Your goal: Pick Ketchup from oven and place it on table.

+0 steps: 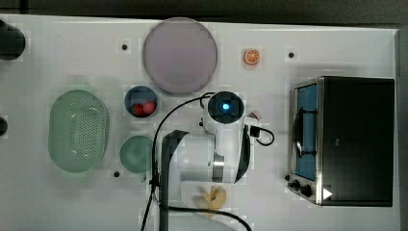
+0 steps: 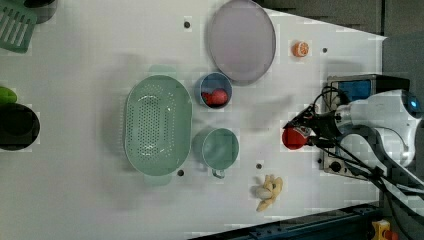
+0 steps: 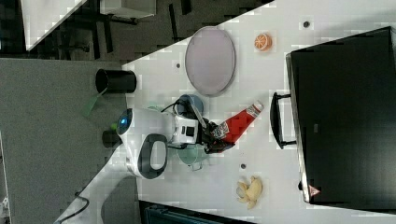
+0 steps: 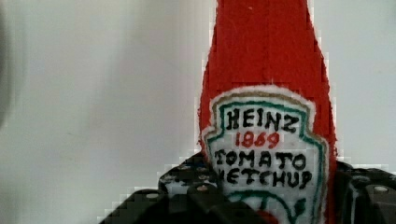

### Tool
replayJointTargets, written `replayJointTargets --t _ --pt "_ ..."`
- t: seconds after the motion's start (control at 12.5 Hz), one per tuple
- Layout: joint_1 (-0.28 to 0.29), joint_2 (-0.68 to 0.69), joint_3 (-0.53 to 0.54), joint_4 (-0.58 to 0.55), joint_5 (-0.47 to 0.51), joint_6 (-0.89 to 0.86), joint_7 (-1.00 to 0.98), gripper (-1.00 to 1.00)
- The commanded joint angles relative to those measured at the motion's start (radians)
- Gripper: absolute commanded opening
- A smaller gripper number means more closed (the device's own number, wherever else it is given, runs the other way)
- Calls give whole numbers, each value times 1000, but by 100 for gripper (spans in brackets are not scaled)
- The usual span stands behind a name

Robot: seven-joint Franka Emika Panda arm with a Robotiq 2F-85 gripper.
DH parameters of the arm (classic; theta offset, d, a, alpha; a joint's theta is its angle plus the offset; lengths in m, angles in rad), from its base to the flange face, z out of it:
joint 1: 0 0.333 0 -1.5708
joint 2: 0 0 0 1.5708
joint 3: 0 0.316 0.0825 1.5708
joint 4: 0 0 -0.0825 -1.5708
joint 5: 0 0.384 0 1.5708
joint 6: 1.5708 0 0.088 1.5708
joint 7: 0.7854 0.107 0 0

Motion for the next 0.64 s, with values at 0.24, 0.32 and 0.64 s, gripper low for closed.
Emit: replayJointTargets --t 0.24,0.32,0.64 --pt "22 22 1 30 22 160 24 100" --pt "22 6 1 29 22 153 24 100" --pt "20 -140 -1 115 22 -39 34 100"
